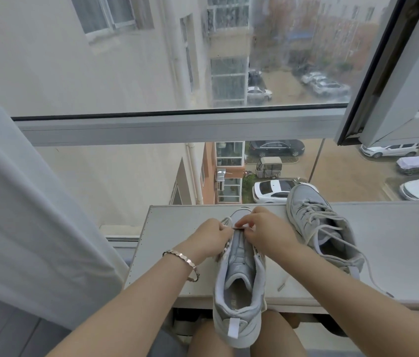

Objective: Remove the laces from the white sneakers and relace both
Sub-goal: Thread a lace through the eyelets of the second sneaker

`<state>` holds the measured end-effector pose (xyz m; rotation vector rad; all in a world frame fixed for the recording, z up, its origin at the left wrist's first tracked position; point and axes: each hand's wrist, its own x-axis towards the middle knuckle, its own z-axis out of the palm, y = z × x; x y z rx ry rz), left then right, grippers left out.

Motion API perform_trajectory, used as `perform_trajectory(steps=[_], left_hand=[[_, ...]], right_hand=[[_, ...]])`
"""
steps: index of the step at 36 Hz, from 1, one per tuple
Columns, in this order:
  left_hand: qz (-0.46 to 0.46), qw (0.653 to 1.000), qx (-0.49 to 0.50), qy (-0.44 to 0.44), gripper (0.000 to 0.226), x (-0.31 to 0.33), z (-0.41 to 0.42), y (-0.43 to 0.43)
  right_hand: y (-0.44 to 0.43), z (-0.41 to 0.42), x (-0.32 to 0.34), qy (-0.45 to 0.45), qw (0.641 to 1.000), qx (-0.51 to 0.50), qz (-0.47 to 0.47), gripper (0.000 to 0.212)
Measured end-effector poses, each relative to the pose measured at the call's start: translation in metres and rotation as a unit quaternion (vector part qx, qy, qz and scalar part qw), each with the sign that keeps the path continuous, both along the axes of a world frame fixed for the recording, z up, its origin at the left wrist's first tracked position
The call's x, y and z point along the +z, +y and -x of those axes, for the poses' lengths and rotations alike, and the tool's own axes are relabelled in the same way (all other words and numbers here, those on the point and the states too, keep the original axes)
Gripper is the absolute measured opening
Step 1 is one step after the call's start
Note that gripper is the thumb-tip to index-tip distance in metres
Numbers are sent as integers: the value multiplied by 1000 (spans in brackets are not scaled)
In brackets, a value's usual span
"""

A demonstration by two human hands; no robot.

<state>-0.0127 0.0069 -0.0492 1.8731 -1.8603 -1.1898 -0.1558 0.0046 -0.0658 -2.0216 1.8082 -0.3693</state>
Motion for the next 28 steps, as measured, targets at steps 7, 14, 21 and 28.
perform_trajectory(steps=[7,14,21,28], left_hand=[[33,999,5,41,25,-4,-11,8],[24,994,-13,108,21,6,-31,17],[-50,994,-94,-20,22,9,-108,16],[64,984,-75,-148,25,11,-77,6]], right_hand=[[-6,1,3,46,998,48,19,20],[-6,-5,-3,71,995,33,60,21],[-3,-5,-8,47,995,28,79,22],[-3,-9,-10,60,995,33,72,22]])
